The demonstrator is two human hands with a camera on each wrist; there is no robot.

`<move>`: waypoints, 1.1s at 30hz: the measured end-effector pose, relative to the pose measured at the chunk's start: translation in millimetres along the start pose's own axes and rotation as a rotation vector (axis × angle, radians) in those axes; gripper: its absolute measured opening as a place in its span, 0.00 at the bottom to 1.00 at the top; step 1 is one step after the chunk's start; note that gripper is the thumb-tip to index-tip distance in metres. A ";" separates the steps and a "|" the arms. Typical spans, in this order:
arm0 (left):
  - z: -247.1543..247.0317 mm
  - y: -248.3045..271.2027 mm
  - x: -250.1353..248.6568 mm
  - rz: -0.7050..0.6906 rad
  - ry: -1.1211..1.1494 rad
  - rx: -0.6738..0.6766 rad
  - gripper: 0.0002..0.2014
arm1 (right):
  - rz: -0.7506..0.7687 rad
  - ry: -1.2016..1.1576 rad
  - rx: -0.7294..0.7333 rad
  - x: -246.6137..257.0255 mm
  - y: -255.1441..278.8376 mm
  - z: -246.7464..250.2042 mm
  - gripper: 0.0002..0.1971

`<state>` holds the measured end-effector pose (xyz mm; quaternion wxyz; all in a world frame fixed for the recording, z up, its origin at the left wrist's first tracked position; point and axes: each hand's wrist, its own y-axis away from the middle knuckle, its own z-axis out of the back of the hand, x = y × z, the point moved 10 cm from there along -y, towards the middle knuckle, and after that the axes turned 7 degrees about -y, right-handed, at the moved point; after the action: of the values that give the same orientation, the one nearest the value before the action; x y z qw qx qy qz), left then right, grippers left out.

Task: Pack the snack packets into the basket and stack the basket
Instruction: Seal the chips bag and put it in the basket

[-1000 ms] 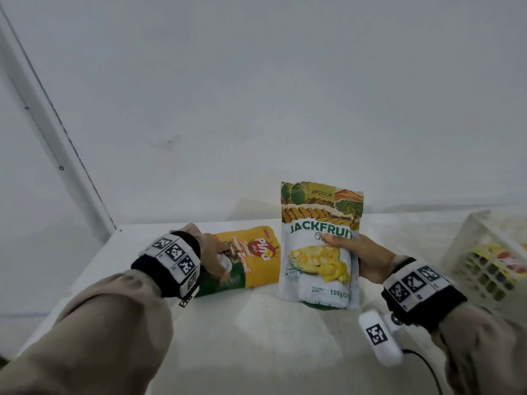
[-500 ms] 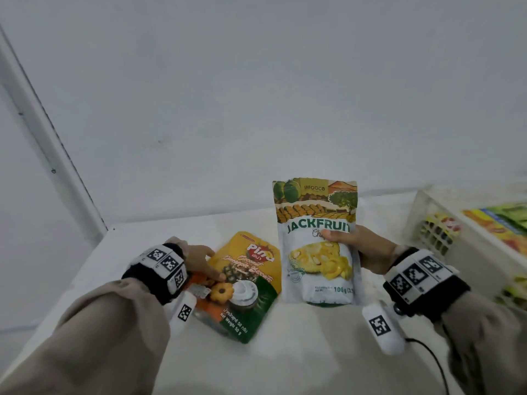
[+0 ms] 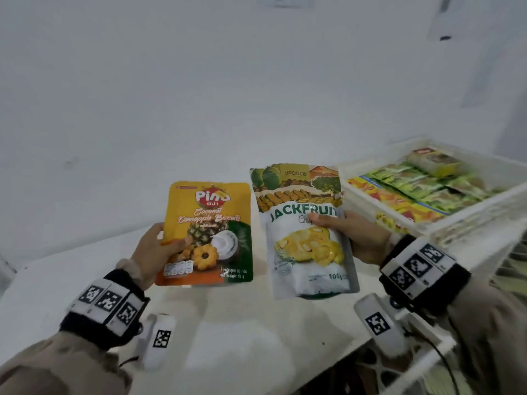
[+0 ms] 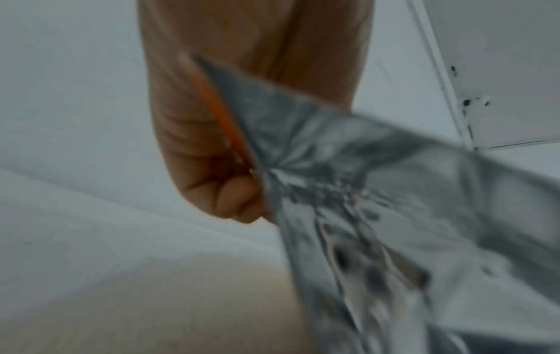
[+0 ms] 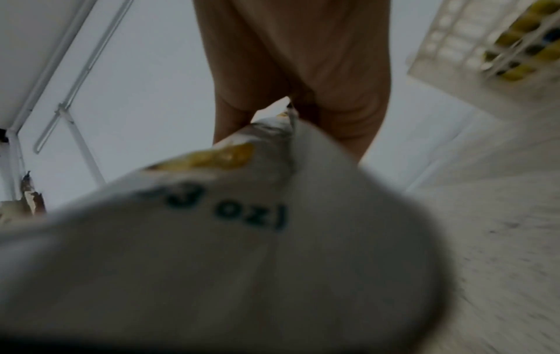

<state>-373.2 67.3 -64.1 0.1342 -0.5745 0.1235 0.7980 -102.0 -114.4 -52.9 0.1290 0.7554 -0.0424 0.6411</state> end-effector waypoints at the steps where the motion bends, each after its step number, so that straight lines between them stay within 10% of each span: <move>1: -12.4 3.7 -18.3 -0.040 0.048 -0.007 0.17 | 0.024 0.002 -0.016 9.2 9.2 9.9 0.22; 7: -107.2 25.1 -127.5 -0.262 0.253 -0.010 0.16 | 0.208 0.021 -0.117 82.5 55.0 100.3 0.26; 13: -224.9 37.0 -205.7 -0.330 0.318 0.079 0.39 | 0.319 0.161 -0.268 158.5 82.1 229.9 0.38; 17: -283.3 24.5 -229.8 -0.303 0.221 0.050 0.29 | 0.303 0.265 -0.272 189.8 81.6 302.8 0.16; 23: -342.5 2.8 -240.7 -0.201 0.109 0.050 0.28 | 0.189 0.620 -0.278 211.0 11.9 386.9 0.62; 28: -370.1 -24.3 -239.5 -0.132 -0.008 0.084 0.27 | 0.113 0.828 -0.135 201.5 -41.0 373.0 0.32; 33: -388.8 -46.7 -225.5 0.037 -0.171 0.147 0.22 | -0.035 0.858 0.017 163.3 -94.5 385.0 0.54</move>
<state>55.5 -42.0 27.8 0.1712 -0.4905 0.1807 0.8351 316.8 -102.8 38.0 0.1397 0.4218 0.0335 0.8953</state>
